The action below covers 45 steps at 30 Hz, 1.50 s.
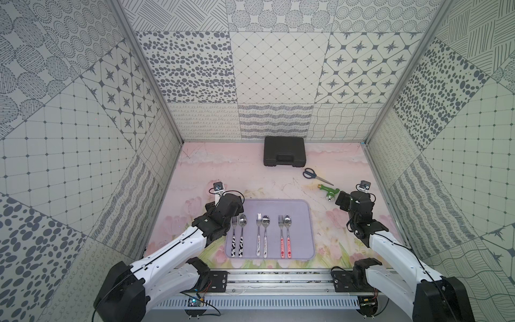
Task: Set the spoon and fork side by side
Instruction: Reset both arms
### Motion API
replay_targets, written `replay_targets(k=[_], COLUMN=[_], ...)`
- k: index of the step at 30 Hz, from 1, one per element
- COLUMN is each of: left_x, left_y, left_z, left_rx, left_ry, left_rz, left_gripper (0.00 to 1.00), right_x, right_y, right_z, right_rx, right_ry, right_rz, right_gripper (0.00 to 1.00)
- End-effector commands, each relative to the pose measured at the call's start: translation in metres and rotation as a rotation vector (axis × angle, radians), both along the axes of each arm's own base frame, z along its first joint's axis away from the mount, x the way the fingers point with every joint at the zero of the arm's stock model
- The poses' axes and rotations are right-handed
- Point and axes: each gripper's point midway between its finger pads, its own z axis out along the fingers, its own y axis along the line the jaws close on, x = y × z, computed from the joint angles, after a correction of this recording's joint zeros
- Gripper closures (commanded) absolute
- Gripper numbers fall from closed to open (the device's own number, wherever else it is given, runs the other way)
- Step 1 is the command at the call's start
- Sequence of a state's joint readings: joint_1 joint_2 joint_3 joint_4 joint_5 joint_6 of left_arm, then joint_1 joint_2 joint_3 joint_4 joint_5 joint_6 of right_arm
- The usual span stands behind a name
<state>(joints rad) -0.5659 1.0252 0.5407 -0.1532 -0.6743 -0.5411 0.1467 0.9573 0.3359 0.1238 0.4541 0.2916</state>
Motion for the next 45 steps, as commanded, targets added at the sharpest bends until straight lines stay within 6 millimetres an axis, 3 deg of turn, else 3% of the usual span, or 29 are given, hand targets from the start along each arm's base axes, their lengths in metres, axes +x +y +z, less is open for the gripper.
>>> replay_targets(k=[1, 7, 13, 16, 20, 24, 26, 45], left_x=[0.031, 0.059, 0.073, 0.081, 0.091, 0.103, 0.102, 0.103], left_y=[0.022, 0.033, 0.054, 0.054, 0.036, 0.045, 0.054, 0.049], left_z=[0.041, 0.017, -0.015, -0.023, -0.031, -0.053, -0.058, -0.057], left_rx=[0.235, 0.259, 0.237, 0.213, 0.154, 0.011, -0.046, -0.029], left_ry=[-0.218, -0.193, -0.186, -0.182, -0.19, -0.135, -0.149, -0.153], left_rz=[0.063, -0.012, -0.027, -0.069, -0.235, -0.279, -0.277, -0.296], left_gripper=[0.0, 0.0, 0.0, 0.0, 0.01, 0.01, 0.01, 0.01], right_x=[0.024, 0.047, 0.06, 0.067, 0.076, 0.088, 0.09, 0.091], right_y=[-0.004, -0.009, -0.006, 0.001, 0.015, 0.025, 0.022, 0.023], right_z=[0.046, 0.025, 0.008, 0.002, -0.01, -0.019, -0.017, -0.018], right_rx=[-0.042, -0.06, -0.076, -0.079, -0.082, -0.078, -0.079, -0.104], right_ry=[-0.233, -0.244, -0.257, -0.24, -0.206, -0.144, -0.165, -0.141], right_rz=[0.032, 0.043, 0.067, 0.111, 0.2, 0.26, 0.239, 0.234], right_gripper=[0.03, 0.03, 0.03, 0.03, 0.03, 0.03, 0.03, 0.03])
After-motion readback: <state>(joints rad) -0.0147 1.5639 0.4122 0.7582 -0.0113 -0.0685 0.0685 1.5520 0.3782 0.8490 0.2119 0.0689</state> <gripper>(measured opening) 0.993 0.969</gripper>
